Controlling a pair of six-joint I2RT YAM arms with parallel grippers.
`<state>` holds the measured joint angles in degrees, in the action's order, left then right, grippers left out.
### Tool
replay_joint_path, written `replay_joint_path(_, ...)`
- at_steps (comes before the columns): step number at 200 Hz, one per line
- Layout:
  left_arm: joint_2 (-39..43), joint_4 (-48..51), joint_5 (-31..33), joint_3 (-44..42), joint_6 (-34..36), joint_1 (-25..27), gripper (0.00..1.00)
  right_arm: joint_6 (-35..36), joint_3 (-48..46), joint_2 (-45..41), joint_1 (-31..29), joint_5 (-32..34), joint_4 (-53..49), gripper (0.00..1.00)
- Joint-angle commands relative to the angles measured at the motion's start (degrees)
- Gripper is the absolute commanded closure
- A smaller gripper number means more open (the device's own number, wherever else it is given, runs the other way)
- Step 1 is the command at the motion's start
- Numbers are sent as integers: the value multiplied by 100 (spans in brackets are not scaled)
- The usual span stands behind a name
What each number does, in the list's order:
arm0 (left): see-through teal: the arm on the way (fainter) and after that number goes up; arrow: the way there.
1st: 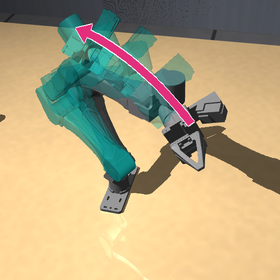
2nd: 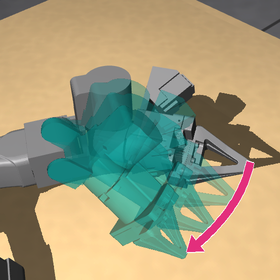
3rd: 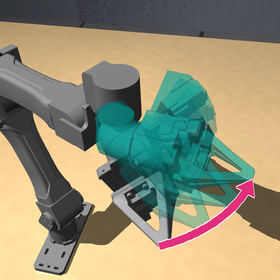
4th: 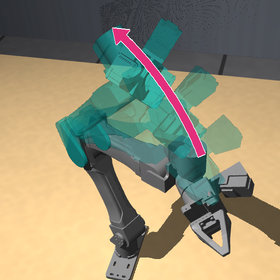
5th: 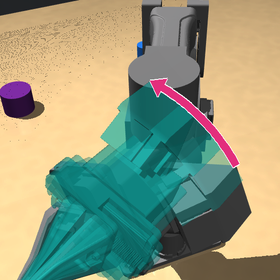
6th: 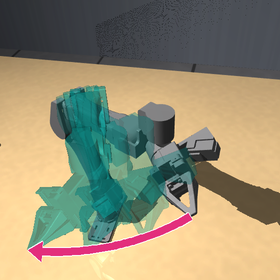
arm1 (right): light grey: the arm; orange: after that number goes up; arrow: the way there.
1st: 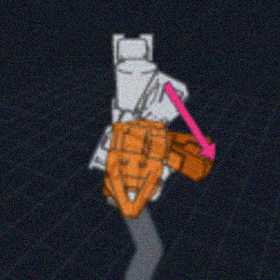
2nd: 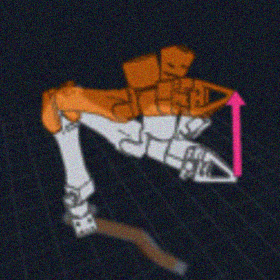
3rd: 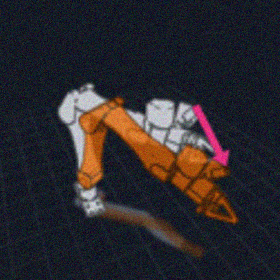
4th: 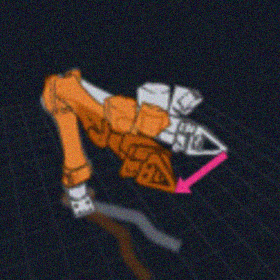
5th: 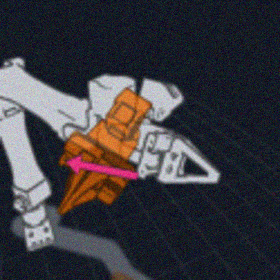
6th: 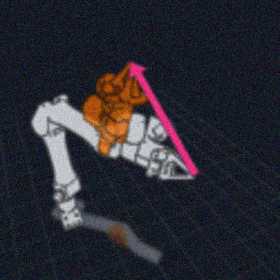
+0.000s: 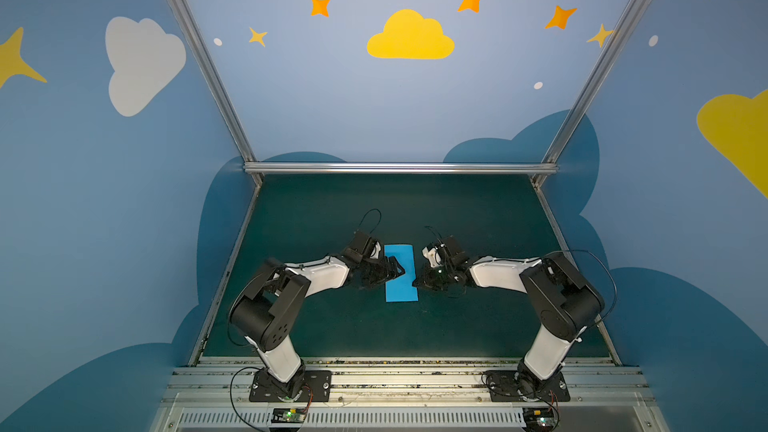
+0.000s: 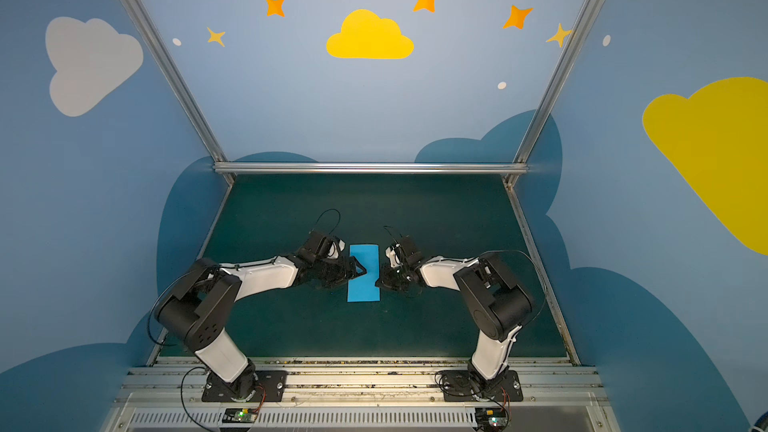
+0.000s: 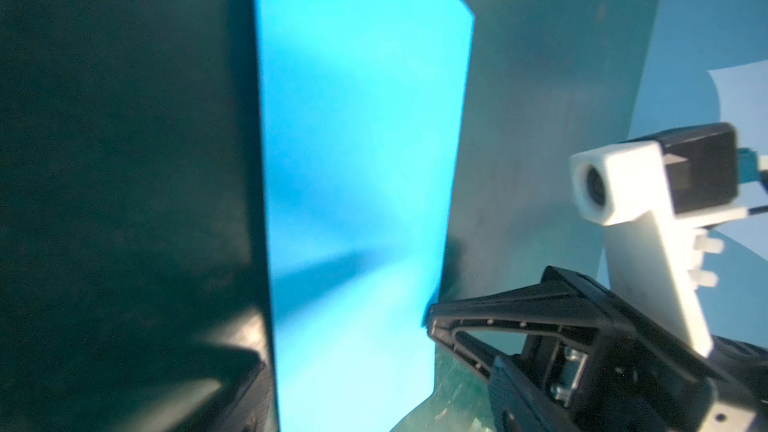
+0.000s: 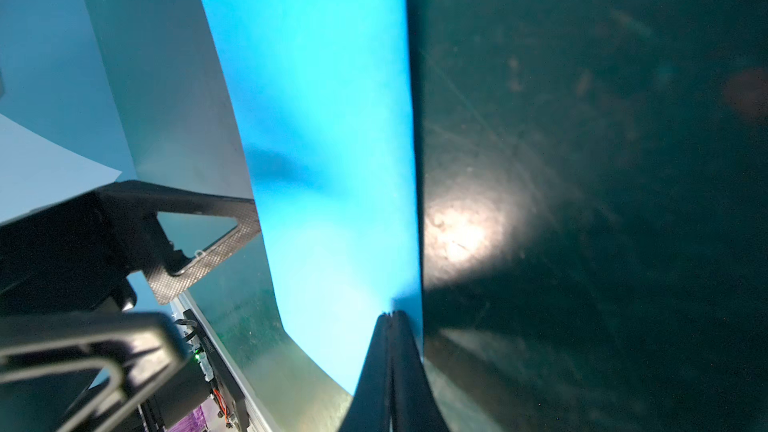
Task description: Fold a paper plane with a square sheet of paper (fold left side to right side)
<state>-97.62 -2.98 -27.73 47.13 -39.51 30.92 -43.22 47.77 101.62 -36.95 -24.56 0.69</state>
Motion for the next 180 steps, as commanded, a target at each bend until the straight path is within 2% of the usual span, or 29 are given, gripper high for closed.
replay_joint_path(1, -268, -260, -42, -192, 257, 12, 17, 33, -242, 226, 12, 452, -423, 100)
replay_joint_path(57, -126, -1112, -446, -482, 285, -235, 17, 85, -215, 266, 21, 469, -490, 100)
replay_joint_path(84, -105, -1127, -630, -463, 335, -307, 22, 88, -195, 288, 20, 470, -508, 100)
replay_joint_path(106, -175, -1069, -747, -442, 402, -322, 33, 78, -189, 297, 21, 461, -504, 100)
replay_joint_path(153, -200, -1042, -690, -538, 451, -323, 65, 60, -93, 273, 21, 344, -540, 100)
replay_joint_path(180, -139, -961, -712, -556, 462, -323, 83, 101, -39, -11, 13, 209, -653, 100)
